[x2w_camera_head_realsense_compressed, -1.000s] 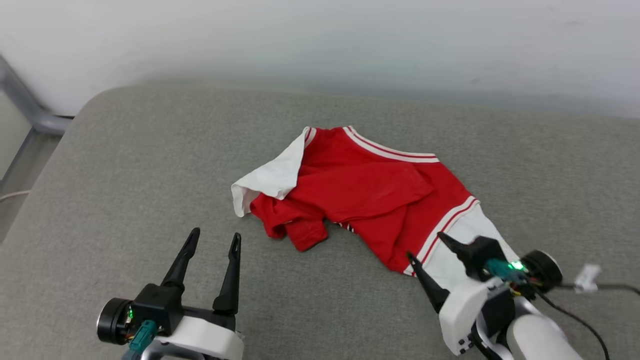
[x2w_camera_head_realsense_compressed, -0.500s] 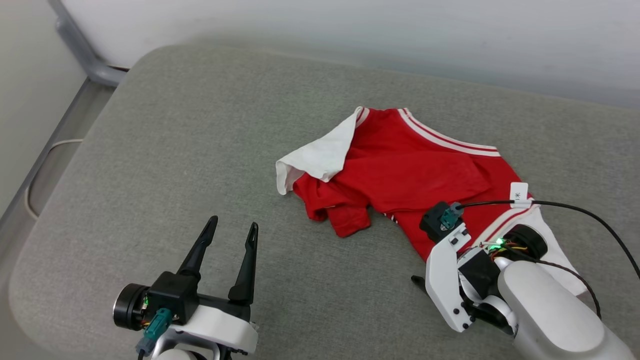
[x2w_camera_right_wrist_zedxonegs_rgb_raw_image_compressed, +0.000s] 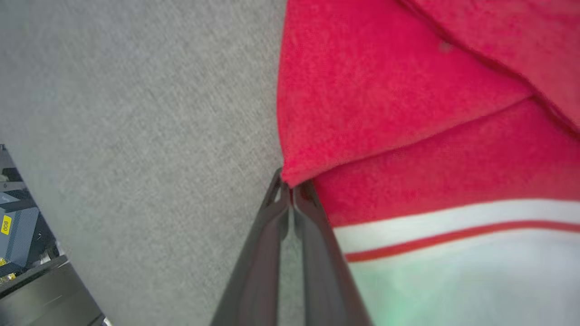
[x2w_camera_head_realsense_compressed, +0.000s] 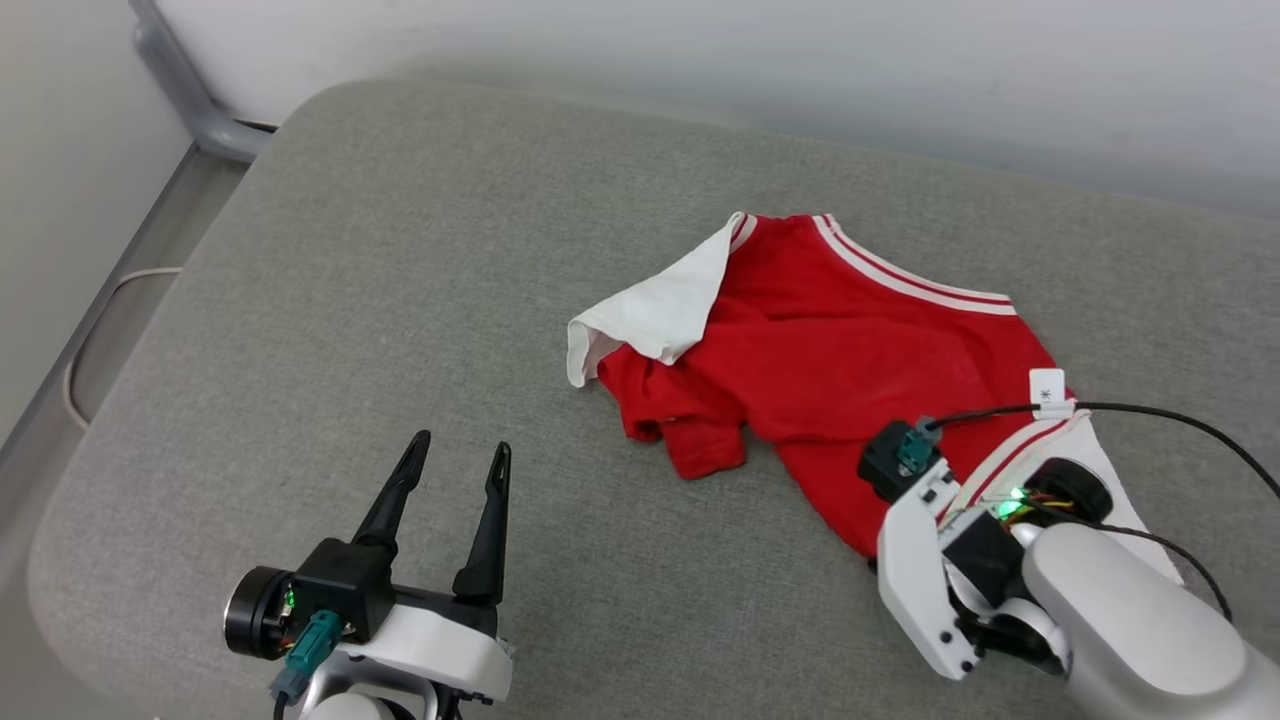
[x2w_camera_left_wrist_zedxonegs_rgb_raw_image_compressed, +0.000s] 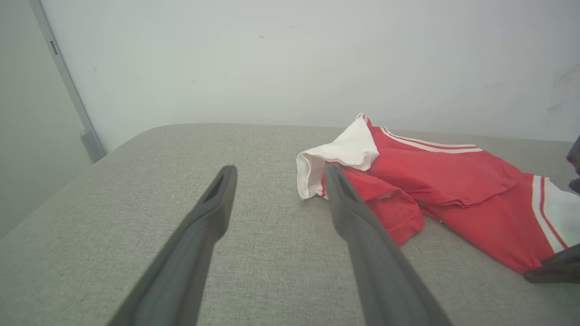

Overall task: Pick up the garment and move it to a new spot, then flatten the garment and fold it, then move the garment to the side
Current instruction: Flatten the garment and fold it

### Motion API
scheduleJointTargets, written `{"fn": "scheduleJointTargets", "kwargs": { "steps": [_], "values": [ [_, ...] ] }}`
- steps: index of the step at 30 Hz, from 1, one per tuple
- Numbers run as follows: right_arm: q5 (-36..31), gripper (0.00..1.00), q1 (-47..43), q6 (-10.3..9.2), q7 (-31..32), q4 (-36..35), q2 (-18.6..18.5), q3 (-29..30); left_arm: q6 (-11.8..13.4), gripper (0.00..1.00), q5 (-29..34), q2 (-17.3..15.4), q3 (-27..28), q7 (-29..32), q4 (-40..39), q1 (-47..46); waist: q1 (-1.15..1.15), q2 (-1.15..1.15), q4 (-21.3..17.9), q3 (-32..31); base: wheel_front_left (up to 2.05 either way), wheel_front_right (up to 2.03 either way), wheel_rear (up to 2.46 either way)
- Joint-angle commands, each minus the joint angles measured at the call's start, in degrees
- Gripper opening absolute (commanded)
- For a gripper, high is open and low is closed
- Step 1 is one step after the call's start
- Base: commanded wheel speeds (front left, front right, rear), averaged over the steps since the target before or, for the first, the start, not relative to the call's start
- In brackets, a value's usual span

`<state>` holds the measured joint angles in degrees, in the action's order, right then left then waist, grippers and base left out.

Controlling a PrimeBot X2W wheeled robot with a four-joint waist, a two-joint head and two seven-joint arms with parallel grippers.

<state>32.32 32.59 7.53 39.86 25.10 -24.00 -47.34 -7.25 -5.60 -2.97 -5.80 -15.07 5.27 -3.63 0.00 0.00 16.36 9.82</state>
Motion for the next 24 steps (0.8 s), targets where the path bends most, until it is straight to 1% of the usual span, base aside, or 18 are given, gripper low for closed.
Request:
{"fn": "scheduleJointTargets", "kwargs": {
  "steps": [1,7,10,11,16,18,20,21,22,23,24],
  "values": [
    [0.04,0.0,-2.4,-0.08,0.76,1.22,-1.86,-0.88,-0.1,1.0,0.34,0.11,0.07,-0.15,-0.01,0.31,0.0,0.0,-0.65,-0.52,0.0,0.0,0.0],
    [1.93,0.0,-3.93,-0.11,0.53,-1.3,-8.19,-1.24,-0.1,1.0,0.19,0.1,0.41,-0.15,0.13,0.64,0.0,0.0,-3.08,-2.16,0.0,0.0,0.0],
    [2.55,0.0,-5.35,-0.1,0.68,-2.74,-10.86,-0.34,-0.12,1.0,0.22,0.1,0.59,-0.15,0.17,1.02,0.0,0.0,-4.09,-2.81,0.0,0.0,0.0],
    [2.8,0.0,-6.74,-0.1,0.7,-3.53,-12.26,0.53,-0.13,1.0,0.19,0.1,0.68,-0.15,0.2,1.23,0.0,0.0,-4.61,-3.21,0.0,0.0,0.0],
    [3.33,0.0,-11.45,-0.1,-0.16,-4.98,-14.44,4.24,-0.17,1.0,0.36,0.1,0.68,-0.15,0.42,2.03,0.0,0.0,-5.4,-4.02,0.0,0.0,0.0],
    [3.02,0.0,-13.61,-0.09,-0.42,-5.34,-14.48,5.7,-0.18,1.0,0.5,0.1,0.99,-0.15,0.44,2.22,0.0,0.0,-5.83,-4.28,0.0,0.0,0.0],
    [2.86,0.0,-15.66,-0.09,-1.61,-5.7,-13.74,7.22,-0.19,1.0,0.72,0.12,0.94,-0.15,0.66,2.38,0.0,0.0,-6.23,-4.33,0.0,0.0,0.0],
    [2.22,0.1,-16.08,-0.09,-3.23,-5.97,-13.18,8.41,-0.18,1.0,0.81,0.12,0.79,-0.15,0.79,2.35,0.0,0.0,-6.37,-4.32,0.0,0.0,0.0],
    [1.52,0.96,-16.52,-0.09,-4.9,-6.16,-12.57,9.48,-0.19,1.0,0.79,0.1,0.7,-0.15,0.94,2.27,0.0,0.0,-6.55,-4.37,0.0,0.0,0.0],
    [1.32,1.0,-17.09,-0.09,-6.14,-6.15,-11.85,10.41,-0.18,1.0,0.77,0.09,0.69,-0.15,0.99,2.25,0.0,0.0,-6.85,-4.46,0.0,0.0,0.0],
    [0.74,1.0,-17.5,-0.09,-7.74,-6.47,-11.12,11.15,-0.19,1.0,0.74,0.09,0.72,-0.15,0.97,2.25,0.0,0.0,-7.18,-4.51,0.0,0.0,0.0]
  ]
}}
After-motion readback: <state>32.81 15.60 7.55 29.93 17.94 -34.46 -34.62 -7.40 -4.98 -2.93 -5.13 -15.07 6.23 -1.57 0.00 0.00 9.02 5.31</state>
